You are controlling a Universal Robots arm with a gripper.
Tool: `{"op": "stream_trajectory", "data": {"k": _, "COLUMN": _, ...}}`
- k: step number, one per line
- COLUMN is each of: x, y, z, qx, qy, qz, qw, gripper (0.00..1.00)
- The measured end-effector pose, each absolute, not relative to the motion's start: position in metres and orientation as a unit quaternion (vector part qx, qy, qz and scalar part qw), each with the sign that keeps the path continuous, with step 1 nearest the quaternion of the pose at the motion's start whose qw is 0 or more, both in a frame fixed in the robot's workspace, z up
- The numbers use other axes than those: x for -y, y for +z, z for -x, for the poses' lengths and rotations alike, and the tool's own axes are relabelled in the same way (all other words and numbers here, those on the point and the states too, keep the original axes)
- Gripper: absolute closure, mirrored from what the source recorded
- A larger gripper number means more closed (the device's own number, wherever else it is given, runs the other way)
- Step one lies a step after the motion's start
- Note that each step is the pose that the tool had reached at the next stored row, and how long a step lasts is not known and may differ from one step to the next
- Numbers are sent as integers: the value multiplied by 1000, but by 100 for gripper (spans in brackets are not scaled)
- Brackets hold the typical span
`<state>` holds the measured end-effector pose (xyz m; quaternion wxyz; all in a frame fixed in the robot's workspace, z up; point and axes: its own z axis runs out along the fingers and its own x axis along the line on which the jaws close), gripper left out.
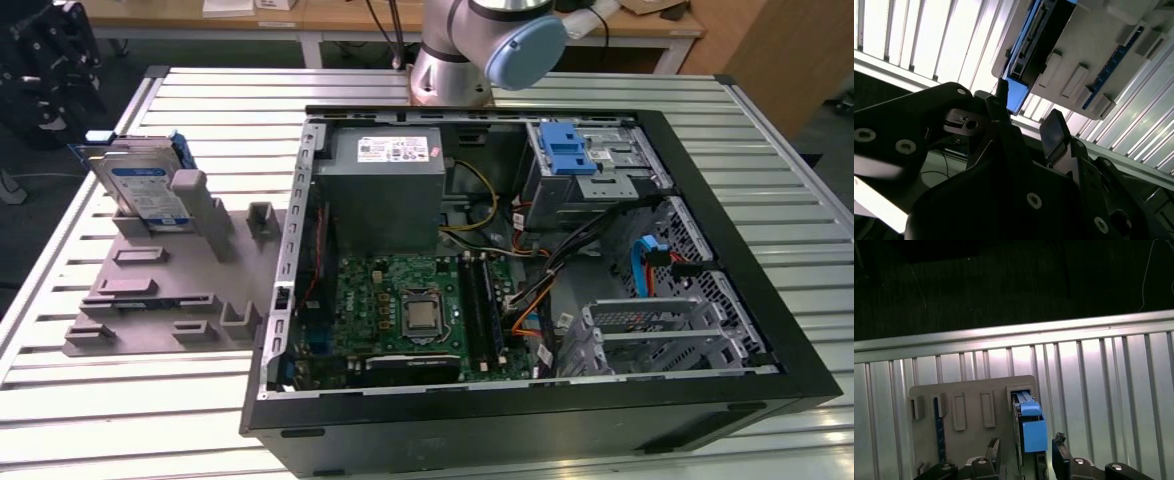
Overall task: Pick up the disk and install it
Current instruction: 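Pick up the disk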
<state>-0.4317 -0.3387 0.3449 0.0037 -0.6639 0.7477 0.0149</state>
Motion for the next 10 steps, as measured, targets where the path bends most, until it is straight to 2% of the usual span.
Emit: {"op": "stream_trajectory", "data": {"k": 10, "x": 337, "y": 335, "z": 432, "qx": -748, "qy": 15, "qz": 664, "qw": 4, "gripper": 47}}
